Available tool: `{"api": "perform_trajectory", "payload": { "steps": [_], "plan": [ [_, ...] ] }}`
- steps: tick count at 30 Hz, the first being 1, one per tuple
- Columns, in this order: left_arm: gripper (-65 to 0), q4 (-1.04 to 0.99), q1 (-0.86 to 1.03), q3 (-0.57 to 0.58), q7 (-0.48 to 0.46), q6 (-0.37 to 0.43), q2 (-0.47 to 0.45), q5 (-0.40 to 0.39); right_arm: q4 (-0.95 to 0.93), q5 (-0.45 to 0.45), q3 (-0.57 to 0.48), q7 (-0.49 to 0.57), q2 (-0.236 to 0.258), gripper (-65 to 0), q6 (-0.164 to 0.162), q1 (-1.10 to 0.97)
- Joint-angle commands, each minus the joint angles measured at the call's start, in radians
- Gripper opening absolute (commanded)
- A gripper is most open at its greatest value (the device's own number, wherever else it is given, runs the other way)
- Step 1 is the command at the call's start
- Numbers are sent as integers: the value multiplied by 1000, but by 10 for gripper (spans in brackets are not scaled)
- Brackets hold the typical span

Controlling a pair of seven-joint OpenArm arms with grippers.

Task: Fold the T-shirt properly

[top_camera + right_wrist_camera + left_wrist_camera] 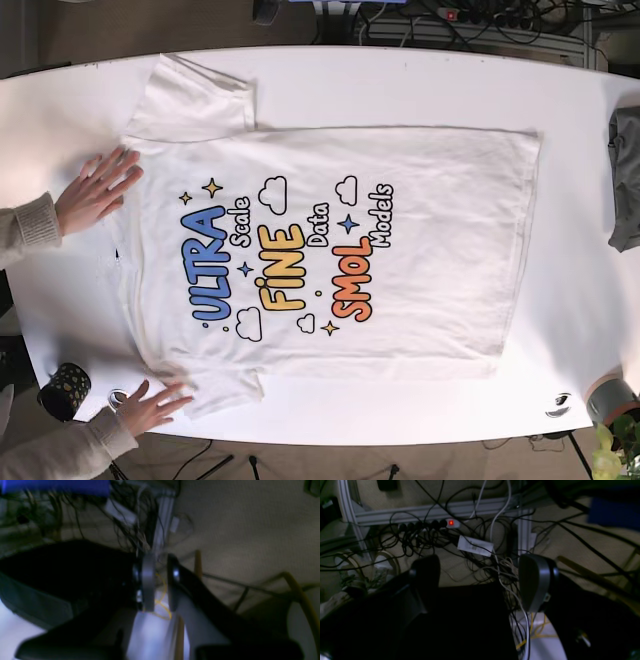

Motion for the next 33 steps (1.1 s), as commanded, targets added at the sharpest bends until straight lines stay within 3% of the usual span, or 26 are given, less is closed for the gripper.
{"api": "perform_trajectory", "payload": {
  "steps": [1, 4, 19, 25, 33],
  "plan": [
    [-199, 87, 71, -2, -21, 2, -2, 0, 59, 2, 22, 14, 22, -575, -12, -65],
    [-199, 192, 135, -2, -21, 2, -2, -2, 146, 2, 72, 14, 24, -575, -29, -134],
    [-199, 732, 411, -3, -18, 2, -5, -3, 648, 2, 216, 14, 22, -575, -29, -472],
    [-199, 869, 421, -3, -18, 2, -8, -3, 789, 10, 260, 14, 21, -575, -31, -531],
    [-193, 941, 421, -3, -18, 2, -6, -9, 913, 205, 343, 12, 29, -574, -28, -498]
  ]
}}
